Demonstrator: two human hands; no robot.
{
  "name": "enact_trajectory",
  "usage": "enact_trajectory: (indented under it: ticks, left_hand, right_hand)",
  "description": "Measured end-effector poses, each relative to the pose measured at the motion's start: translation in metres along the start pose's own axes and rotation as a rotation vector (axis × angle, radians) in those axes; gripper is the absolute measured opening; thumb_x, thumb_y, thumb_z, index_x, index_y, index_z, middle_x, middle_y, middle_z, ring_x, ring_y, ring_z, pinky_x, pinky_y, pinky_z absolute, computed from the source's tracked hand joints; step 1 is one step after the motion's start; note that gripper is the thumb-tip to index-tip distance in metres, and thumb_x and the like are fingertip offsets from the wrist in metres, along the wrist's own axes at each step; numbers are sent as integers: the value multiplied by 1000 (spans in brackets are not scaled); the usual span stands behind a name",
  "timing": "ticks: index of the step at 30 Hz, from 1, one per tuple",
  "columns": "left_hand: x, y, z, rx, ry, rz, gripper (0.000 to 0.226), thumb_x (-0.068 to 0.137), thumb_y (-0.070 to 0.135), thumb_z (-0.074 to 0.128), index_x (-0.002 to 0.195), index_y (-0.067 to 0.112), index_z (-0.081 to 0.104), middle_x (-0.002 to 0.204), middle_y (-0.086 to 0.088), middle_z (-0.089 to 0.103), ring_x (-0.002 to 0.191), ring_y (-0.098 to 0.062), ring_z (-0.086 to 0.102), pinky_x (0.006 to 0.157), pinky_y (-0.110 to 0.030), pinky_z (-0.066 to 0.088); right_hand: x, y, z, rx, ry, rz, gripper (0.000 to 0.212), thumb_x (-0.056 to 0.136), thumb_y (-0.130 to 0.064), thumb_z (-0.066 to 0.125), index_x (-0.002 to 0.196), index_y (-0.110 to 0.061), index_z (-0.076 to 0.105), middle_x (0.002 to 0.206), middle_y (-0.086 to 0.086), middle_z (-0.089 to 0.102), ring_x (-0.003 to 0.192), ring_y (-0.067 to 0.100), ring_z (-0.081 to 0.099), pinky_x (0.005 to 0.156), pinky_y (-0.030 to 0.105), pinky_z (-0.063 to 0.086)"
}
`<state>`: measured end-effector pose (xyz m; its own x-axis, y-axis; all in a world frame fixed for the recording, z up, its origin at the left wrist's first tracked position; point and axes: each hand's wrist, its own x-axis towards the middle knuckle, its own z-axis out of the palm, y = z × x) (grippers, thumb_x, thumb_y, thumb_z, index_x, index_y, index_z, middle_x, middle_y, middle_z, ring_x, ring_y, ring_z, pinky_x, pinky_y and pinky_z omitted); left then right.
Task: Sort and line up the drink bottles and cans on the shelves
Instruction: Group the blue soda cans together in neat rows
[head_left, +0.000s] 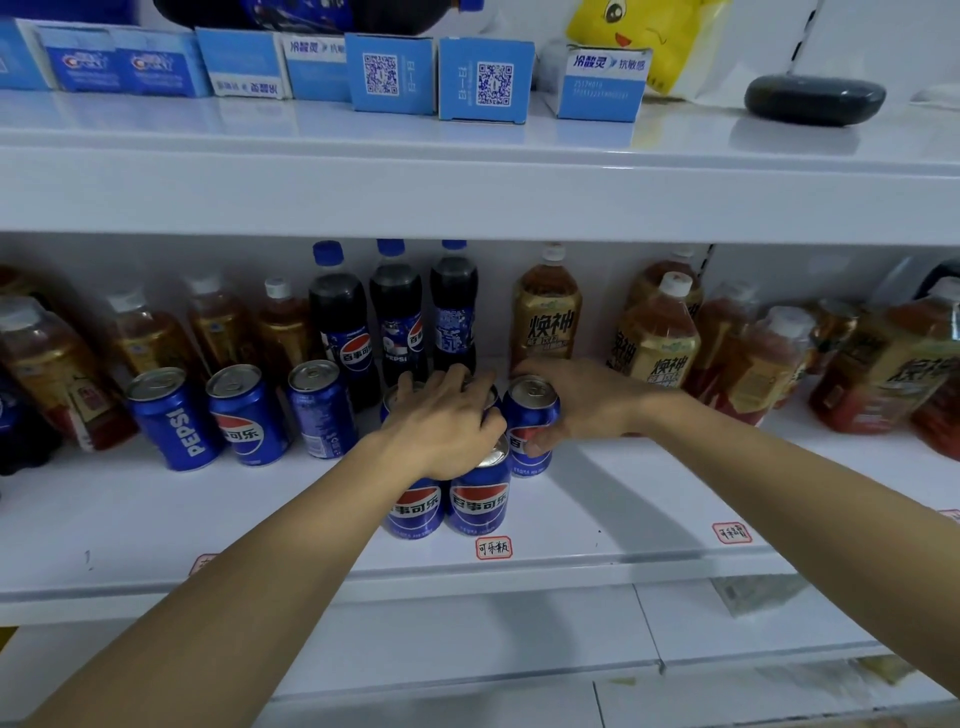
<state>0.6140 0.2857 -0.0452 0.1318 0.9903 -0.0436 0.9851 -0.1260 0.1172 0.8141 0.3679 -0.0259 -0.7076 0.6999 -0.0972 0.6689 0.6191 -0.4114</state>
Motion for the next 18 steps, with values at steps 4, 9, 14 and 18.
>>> enact_trajectory:
  ticks: [4,9,14,18]
  left_hand:
    - [-10,-11,-14,-81,80,27,61,101,46,29,157,22,27,148,-9,43,135,-31,43,111,-48,33]
    - [-52,-63,-33,-98,144,-50,50,100,44,31,136,17,53,139,-7,52,126,-26,51,101,-39,44]
    - [-108,-98,-25,-43,114,-125,47,93,46,27,116,22,60,122,-2,58,102,-19,57,86,-41,51]
    - [-138,-117,-18,-21,89,-181,71,85,55,11,128,21,57,127,2,56,111,-19,55,93,-41,50]
  right_hand:
    - [3,-18,-40,-36,-21,-36,77,79,-35,87,145,-29,48,131,-19,52,118,3,52,89,11,43]
    - [52,-68,-40,-127,95,-144,37,99,-31,66,134,-25,59,112,-10,64,96,7,62,86,30,54]
    - [106,-142,7,-95,45,-254,36,102,-41,57,131,-20,58,93,-10,63,83,7,60,72,31,48]
    - [141,-181,41,-286,16,-226,46,95,-55,61,126,-20,58,111,5,67,96,25,64,76,39,52]
